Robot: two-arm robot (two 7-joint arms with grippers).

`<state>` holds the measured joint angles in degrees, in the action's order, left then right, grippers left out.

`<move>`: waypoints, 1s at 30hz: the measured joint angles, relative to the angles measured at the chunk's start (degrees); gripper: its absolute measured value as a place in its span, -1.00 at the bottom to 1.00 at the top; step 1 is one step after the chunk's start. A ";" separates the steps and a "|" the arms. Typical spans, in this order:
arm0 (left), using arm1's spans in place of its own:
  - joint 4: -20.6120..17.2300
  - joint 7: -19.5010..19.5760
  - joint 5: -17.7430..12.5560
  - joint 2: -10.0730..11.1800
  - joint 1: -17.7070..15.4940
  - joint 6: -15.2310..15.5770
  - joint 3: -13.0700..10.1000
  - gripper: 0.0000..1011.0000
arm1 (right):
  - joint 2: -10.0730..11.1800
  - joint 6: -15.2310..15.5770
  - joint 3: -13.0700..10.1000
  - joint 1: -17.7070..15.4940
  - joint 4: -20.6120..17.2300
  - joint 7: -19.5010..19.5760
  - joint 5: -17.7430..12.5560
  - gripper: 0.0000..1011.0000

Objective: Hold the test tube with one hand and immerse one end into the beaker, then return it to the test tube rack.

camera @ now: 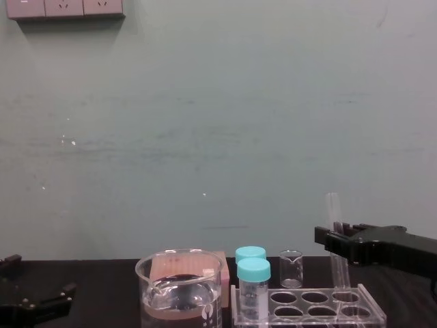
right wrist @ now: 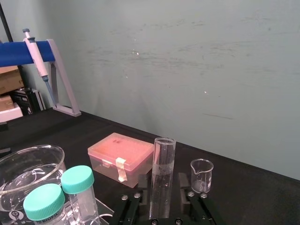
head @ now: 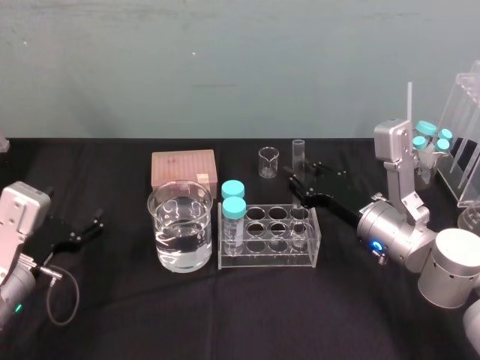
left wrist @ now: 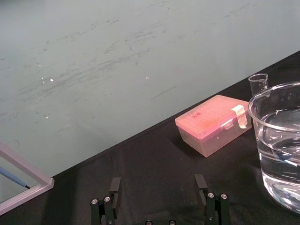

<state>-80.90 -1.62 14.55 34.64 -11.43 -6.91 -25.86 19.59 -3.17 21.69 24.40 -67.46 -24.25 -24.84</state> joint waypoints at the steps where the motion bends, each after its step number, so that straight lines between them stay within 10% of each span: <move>1: 0.00 0.00 0.00 0.00 0.00 0.00 0.00 0.98 | 0.00 0.00 0.00 0.00 -0.01 0.00 -0.01 -0.22; 6: 0.00 0.00 0.00 0.00 0.00 0.00 0.00 0.98 | 0.00 -0.01 0.00 0.00 -0.05 -0.01 -0.06 -0.54; 30: 0.00 0.00 0.00 0.00 0.00 0.00 0.00 0.98 | -1.07 -2.60 -1.06 -0.73 -0.23 -3.32 -0.16 -0.55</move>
<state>-80.90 -1.62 14.55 34.65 -11.43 -6.90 -25.86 18.52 -5.77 20.63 23.67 -67.69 -27.57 -25.00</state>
